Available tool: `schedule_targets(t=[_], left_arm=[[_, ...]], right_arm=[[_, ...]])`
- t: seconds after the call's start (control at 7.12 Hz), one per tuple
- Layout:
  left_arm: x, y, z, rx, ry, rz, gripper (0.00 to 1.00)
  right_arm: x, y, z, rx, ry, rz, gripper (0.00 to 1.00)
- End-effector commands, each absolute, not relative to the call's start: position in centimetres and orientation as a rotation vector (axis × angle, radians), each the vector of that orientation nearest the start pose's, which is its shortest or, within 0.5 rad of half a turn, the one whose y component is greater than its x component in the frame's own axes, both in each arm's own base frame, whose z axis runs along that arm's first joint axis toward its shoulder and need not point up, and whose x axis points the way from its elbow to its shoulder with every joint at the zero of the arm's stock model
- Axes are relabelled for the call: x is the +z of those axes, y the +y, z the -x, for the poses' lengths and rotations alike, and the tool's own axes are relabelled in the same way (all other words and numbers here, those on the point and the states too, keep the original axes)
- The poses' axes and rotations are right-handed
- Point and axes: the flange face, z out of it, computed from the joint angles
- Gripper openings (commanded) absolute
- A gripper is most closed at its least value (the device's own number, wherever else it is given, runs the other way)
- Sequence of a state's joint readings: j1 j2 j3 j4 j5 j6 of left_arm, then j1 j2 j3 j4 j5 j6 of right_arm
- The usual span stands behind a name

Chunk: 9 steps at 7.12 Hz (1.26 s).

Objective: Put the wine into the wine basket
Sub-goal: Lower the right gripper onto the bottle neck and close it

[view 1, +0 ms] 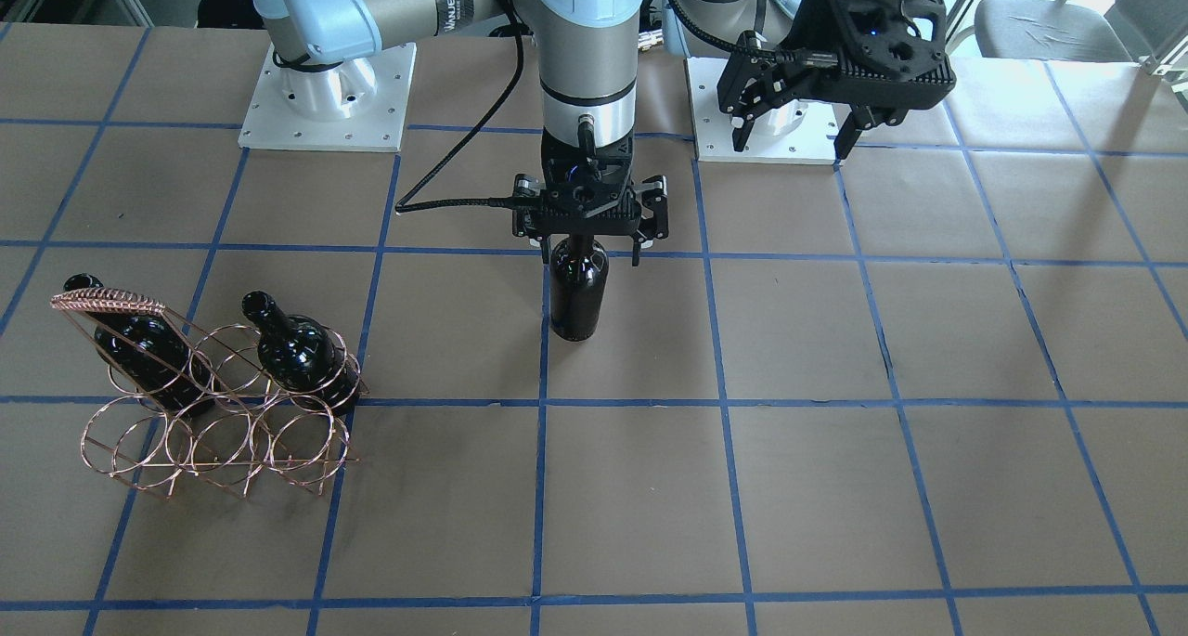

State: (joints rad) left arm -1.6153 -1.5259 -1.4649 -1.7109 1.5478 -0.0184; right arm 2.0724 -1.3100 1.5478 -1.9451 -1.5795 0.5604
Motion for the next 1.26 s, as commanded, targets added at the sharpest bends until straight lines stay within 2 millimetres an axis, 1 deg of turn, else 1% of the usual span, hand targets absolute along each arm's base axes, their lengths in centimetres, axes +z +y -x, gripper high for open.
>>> schedule_targets(t=[0.0, 0.28, 0.42, 0.7, 0.84, 0.98, 1.12], left_arm=[[54.9, -46.2, 15.6, -0.021, 3.165, -0.039, 1.00], [54.9, -46.2, 15.6, -0.021, 3.165, -0.042, 1.00], [54.9, -46.2, 15.6, -0.018, 3.165, -0.039, 1.00], [54.9, -46.2, 15.6, -0.018, 3.165, -0.041, 1.00], [54.9, -46.2, 15.6, -0.018, 3.165, -0.039, 1.00], [54.9, -46.2, 15.6, -0.018, 3.165, -0.039, 1.00], [55.0, -46.1, 15.6, -0.023, 3.163, -0.041, 1.00]], right_arm=[[37.7, -46.0, -40.2, -0.145, 3.110, -0.097, 1.00], [37.4, -45.1, -40.9, -0.125, 3.111, -0.080, 1.00], [37.0, -44.7, -40.8, -0.079, 3.131, -0.078, 1.00], [36.9, -44.0, -40.6, -0.019, 3.151, -0.070, 1.00], [36.9, -43.7, -41.0, -0.021, 3.151, -0.053, 1.00], [36.9, -43.3, -41.4, -0.023, 3.154, -0.037, 0.94], [36.9, -43.3, -41.4, -0.021, 3.151, -0.032, 0.85]])
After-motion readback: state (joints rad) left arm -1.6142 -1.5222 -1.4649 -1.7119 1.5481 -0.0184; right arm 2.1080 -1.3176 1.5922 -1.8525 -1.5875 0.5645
